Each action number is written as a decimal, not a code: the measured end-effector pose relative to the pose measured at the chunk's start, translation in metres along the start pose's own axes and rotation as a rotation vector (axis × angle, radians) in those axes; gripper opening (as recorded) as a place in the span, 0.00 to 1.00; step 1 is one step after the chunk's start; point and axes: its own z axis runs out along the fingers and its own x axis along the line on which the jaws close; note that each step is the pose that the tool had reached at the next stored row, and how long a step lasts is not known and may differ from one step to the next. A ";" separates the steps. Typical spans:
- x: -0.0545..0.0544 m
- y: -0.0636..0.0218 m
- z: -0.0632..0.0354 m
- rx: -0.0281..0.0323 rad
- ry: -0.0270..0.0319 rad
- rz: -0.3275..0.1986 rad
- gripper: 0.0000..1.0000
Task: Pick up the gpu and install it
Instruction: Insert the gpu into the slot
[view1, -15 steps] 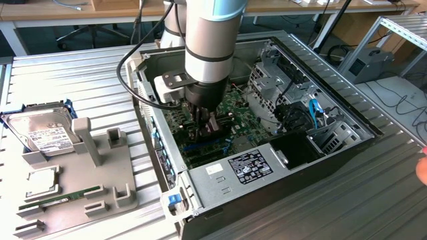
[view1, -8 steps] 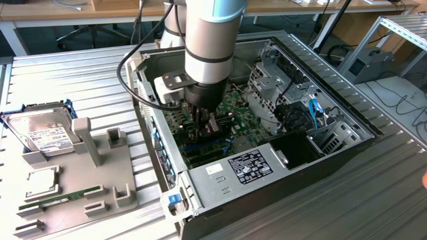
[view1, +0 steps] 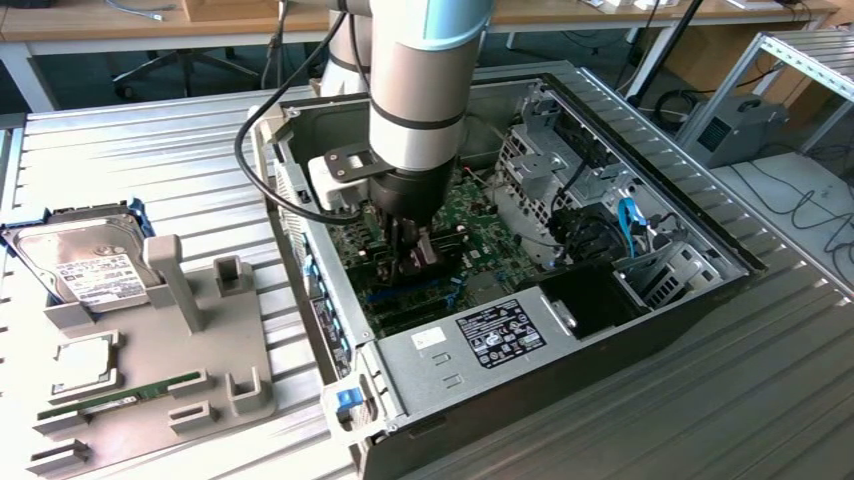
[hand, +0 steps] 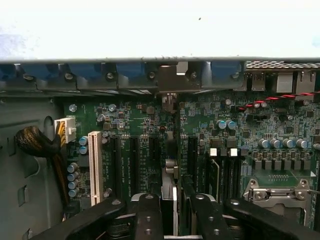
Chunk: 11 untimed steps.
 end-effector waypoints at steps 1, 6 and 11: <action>0.000 0.0000 0.0001 0.0001 -0.0002 0.000 0.27; 0.000 0.0000 0.0003 0.0004 -0.0006 0.000 0.34; 0.000 0.0000 -0.0002 0.0001 -0.0001 0.000 0.40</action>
